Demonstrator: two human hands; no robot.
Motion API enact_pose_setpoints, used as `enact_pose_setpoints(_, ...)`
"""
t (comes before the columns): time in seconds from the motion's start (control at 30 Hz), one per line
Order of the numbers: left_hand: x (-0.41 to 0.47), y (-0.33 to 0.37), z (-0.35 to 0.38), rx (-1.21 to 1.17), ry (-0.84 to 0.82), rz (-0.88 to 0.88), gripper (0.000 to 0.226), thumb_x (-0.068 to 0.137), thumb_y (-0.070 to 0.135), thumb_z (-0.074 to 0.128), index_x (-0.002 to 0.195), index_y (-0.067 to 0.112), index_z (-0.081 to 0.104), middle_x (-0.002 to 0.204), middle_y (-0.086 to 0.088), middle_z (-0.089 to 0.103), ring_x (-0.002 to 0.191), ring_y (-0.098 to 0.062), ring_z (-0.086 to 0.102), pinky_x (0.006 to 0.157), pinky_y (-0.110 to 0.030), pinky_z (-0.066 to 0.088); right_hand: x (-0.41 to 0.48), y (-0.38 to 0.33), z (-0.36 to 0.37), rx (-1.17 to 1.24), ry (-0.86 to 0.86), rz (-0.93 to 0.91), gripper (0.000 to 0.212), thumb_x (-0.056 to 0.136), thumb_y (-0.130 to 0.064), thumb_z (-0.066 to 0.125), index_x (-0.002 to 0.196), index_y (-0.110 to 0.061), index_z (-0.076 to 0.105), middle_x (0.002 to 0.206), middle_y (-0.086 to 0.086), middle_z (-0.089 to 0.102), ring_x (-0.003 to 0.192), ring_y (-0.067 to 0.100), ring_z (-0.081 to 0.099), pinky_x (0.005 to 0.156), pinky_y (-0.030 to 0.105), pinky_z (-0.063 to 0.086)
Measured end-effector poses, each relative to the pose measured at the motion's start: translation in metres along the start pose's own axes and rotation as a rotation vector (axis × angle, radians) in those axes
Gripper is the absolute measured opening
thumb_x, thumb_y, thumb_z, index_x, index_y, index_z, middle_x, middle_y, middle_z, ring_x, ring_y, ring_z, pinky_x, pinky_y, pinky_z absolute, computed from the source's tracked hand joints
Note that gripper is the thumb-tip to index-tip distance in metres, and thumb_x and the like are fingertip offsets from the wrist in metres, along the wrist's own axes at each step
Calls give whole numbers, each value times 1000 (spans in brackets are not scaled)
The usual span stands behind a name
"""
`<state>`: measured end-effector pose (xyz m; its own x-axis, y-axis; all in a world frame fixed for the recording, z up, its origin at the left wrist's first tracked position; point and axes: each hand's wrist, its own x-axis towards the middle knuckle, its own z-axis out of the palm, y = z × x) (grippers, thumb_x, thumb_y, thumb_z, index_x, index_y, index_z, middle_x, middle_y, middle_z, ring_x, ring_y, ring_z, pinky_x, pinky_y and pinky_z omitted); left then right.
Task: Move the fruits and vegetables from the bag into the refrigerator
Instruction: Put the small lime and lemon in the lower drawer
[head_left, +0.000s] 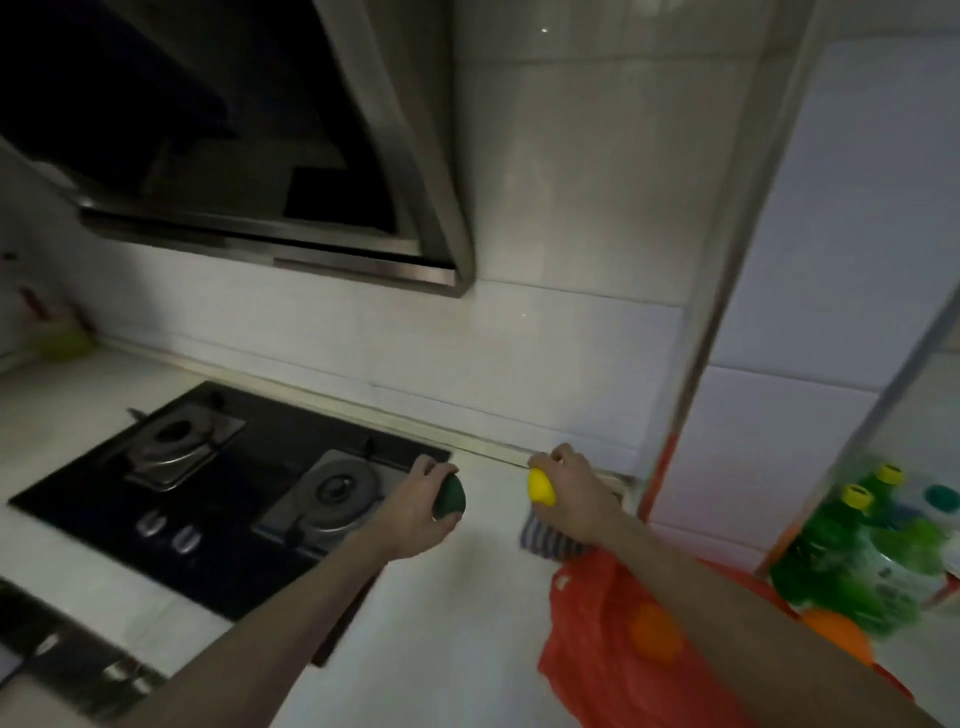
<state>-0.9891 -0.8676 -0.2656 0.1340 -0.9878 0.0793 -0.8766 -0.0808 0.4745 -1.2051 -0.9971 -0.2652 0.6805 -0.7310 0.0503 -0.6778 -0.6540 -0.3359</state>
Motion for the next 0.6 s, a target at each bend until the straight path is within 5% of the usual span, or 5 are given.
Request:
enact_pose_setpoints(0.17,-66,-68,-74,1,112,-136,64,79,44,65,134,21,43,122,-1,40,107,-23,55,98,-39,45,34,-112,4,22,-6,-147,55,80,-28,68,131,-23,46,123,9,39,113,29,43,83,42,50)
enact_pose_setpoints(0.6,-272,-206,-220,98,341,-452,63,89,34,62,143,15,34,125,-8,39,107,-29,56,96,-36,44,72,-414,41,105,-7,-546,50,81,-26,69,126,-25,46,123,5,37,114,26,42,84,40,49)
